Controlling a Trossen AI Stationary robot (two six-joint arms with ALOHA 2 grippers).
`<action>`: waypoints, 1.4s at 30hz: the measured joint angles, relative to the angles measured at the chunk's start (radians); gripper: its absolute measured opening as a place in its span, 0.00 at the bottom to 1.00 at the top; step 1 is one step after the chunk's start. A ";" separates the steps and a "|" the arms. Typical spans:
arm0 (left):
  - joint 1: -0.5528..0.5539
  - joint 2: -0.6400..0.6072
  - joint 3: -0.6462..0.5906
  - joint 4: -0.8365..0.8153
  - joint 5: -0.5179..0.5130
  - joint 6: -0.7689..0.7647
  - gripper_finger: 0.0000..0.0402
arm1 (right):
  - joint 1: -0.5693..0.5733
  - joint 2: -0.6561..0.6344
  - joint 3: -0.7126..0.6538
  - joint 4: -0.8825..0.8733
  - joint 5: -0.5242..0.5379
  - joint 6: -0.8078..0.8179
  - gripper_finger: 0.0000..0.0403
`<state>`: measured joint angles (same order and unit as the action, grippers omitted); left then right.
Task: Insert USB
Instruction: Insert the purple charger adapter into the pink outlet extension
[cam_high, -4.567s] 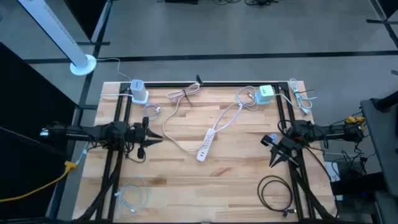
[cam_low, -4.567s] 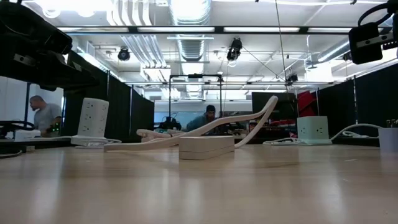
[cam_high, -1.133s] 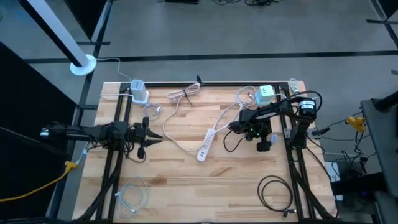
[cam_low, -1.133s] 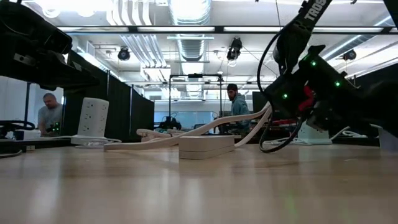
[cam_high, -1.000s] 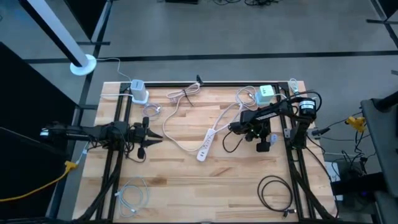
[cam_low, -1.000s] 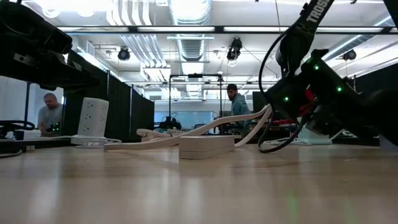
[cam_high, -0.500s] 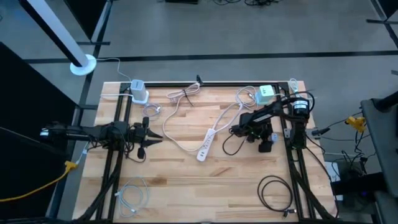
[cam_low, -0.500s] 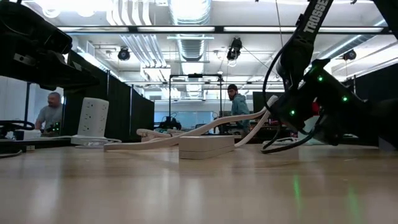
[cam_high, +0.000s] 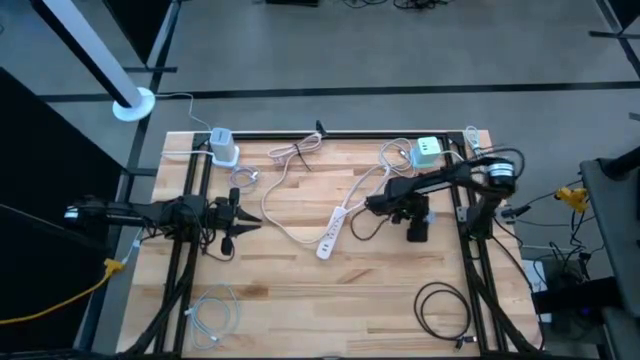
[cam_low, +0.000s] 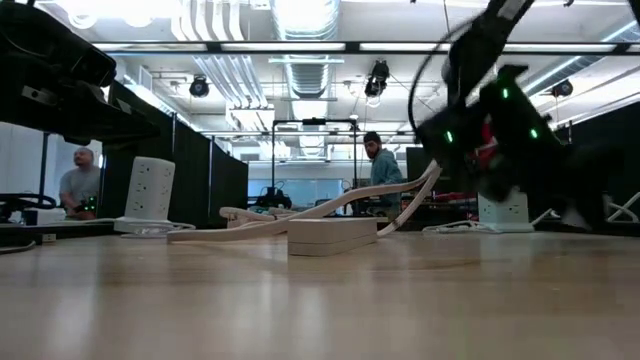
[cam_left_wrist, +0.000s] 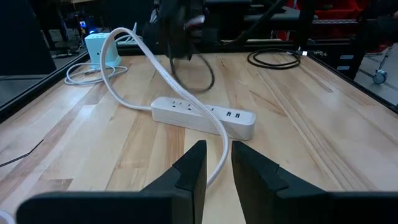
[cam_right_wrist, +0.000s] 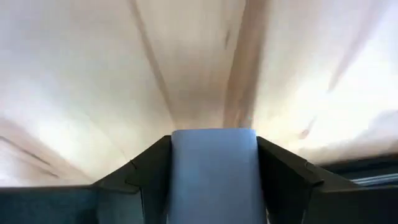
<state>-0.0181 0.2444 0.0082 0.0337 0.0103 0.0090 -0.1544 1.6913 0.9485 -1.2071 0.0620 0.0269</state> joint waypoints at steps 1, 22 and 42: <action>0.000 0.001 0.000 0.000 0.000 0.000 0.16 | 0.009 -0.049 0.013 0.042 -0.002 0.005 0.47; 0.002 0.002 0.000 0.087 -0.024 0.054 0.16 | 0.076 -0.467 -0.122 0.953 -0.280 -0.165 0.47; -0.008 0.101 0.000 0.612 -0.027 -0.104 0.16 | 0.073 -0.199 -0.088 1.219 -0.410 -0.159 0.47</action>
<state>-0.0264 0.3452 0.0082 0.6455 -0.0166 -0.0948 -0.0811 1.4923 0.8610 0.0116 -0.3481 -0.1319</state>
